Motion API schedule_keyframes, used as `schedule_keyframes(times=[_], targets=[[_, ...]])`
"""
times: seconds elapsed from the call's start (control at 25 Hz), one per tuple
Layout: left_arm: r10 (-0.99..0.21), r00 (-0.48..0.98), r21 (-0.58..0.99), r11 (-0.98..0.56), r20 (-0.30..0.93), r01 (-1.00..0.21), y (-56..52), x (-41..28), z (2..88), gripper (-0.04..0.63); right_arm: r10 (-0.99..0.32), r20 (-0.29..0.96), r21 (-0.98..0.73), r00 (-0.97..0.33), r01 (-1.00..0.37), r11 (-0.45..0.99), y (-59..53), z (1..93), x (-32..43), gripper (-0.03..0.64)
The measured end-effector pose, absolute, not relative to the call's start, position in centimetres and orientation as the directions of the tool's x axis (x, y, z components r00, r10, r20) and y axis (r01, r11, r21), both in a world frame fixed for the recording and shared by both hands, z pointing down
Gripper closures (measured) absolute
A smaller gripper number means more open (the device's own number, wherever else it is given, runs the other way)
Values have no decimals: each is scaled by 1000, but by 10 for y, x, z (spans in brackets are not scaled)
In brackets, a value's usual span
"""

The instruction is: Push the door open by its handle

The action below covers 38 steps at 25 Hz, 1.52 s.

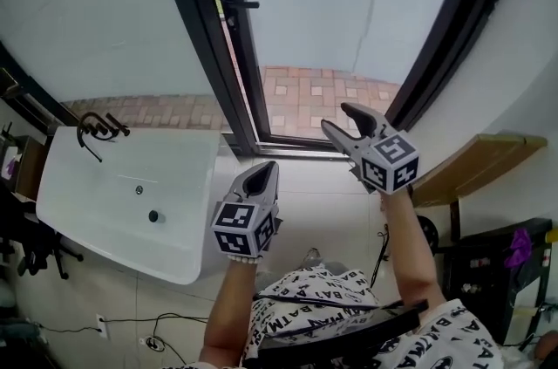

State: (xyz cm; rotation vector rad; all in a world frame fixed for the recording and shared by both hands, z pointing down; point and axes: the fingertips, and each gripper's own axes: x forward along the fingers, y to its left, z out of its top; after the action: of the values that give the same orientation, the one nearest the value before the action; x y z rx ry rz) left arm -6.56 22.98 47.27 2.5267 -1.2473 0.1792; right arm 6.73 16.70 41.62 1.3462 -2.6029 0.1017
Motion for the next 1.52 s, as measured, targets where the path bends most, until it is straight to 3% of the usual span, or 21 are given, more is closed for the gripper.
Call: schedule_keyframes(times=[0.2,0.32,1.08,1.52], targets=[[-772,584,284,-519,249,-806,224,-68,481,606,-782,213,59,-585,-791,608,137,409,75,356],[-772,573,293,-501,273,-814,221,-65,492,606,-765,214,45,-608,-776,629,121,410,75,314],[-792,545,279,-477,274,-834,52,-61,499,606,-714,180,11,-676,-725,689,-60,411,26,325],[-789,552,279,-485,269,-829,-40,-71,486,606,-614,227,49,-756,-621,783,-161,406,-31,345]])
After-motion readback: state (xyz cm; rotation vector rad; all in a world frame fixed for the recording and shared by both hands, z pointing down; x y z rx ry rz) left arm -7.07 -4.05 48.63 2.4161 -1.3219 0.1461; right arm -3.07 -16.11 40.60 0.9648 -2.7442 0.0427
